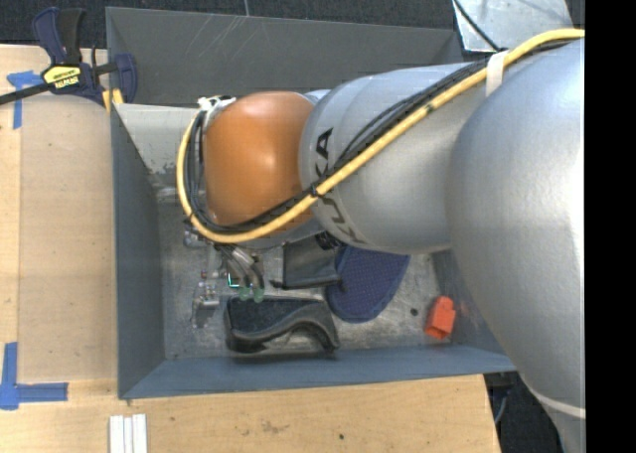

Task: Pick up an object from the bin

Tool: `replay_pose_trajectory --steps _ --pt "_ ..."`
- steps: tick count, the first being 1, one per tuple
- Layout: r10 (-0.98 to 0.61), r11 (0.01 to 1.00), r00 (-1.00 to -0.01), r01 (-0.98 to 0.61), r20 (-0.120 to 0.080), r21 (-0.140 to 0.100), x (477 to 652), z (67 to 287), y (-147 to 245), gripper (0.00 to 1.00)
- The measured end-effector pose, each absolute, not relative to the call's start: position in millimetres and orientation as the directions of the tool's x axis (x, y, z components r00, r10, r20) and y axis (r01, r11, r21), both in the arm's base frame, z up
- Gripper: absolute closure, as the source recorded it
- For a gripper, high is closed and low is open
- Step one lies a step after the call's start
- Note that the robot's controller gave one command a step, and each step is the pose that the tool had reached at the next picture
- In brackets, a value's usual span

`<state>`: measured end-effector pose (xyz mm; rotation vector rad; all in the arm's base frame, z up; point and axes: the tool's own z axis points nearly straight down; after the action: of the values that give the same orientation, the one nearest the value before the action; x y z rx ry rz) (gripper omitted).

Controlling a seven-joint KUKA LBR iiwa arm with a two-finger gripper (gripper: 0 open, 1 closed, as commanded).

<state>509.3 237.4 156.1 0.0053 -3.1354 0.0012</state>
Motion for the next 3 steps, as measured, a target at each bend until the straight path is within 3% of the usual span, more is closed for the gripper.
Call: replay_pose_trajectory --steps 1,2,3 --pt "-0.329 0.944 -0.944 -0.329 -0.003 0.0 564.1 113.6 225.3 0.0" --pt "-0.372 0.928 -0.928 -0.372 -0.008 0.004 583.7 73.4 117.6 0.0" --pt "-0.423 0.906 -0.906 -0.423 -0.003 -0.002 570.1 110.0 68.0 0.0"
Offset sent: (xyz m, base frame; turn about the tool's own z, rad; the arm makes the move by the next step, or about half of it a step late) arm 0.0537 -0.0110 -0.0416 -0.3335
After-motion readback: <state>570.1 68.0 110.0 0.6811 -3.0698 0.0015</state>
